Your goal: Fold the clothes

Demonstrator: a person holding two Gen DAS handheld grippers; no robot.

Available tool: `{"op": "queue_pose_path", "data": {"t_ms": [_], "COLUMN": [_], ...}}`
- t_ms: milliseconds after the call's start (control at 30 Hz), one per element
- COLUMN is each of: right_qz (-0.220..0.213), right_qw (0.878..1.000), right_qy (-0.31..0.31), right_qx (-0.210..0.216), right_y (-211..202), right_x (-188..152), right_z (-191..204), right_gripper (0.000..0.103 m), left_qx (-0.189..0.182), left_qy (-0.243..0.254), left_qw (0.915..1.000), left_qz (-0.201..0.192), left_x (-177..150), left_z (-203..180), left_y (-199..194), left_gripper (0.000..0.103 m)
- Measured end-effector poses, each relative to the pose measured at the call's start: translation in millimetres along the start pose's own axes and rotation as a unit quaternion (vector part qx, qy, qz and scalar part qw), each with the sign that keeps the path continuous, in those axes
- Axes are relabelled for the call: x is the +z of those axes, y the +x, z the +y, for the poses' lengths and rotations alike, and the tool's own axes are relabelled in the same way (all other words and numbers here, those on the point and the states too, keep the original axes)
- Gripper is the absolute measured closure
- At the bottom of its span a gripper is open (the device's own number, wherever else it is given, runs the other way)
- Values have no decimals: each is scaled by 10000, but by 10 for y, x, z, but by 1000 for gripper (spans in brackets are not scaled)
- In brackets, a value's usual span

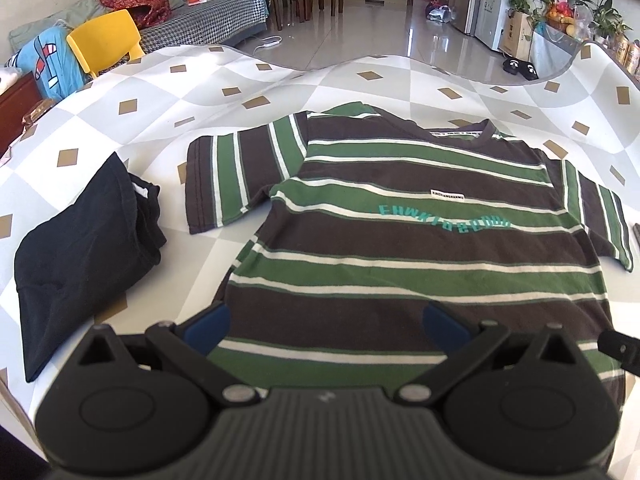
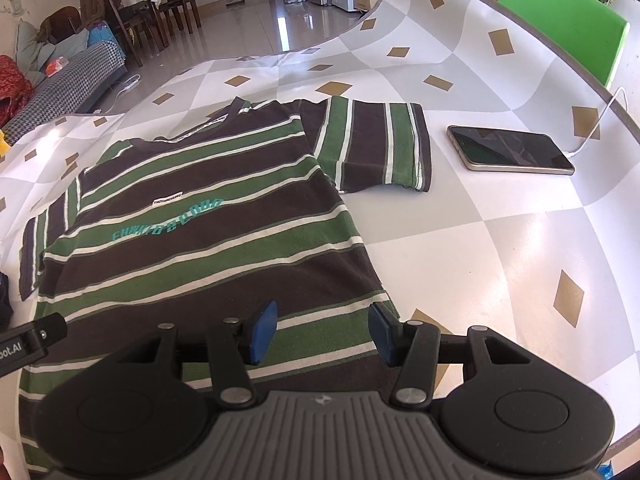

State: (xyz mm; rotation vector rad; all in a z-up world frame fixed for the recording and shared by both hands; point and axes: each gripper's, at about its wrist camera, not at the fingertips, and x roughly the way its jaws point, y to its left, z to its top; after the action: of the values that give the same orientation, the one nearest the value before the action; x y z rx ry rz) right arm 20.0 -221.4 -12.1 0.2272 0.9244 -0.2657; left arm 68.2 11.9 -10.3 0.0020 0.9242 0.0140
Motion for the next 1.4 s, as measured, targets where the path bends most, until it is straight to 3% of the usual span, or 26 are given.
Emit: {"op": "queue_pose_path", "data": {"t_ms": [300, 1400], "right_qz": [-43, -398], "right_qw": [9997, 9971], "right_qy": [-15, 138], "right_qx": [225, 628], "right_y": [-118, -458], "right_x": [28, 130], "right_z": [22, -80], "right_gripper": [54, 54], "left_qx": [114, 210], "left_qy": [-129, 249], "left_qw": [9998, 9995], "left_qz": [82, -57], "left_x": [-31, 100], "left_z": [75, -156], "left_y": [-145, -615], "left_gripper": [0, 0]}}
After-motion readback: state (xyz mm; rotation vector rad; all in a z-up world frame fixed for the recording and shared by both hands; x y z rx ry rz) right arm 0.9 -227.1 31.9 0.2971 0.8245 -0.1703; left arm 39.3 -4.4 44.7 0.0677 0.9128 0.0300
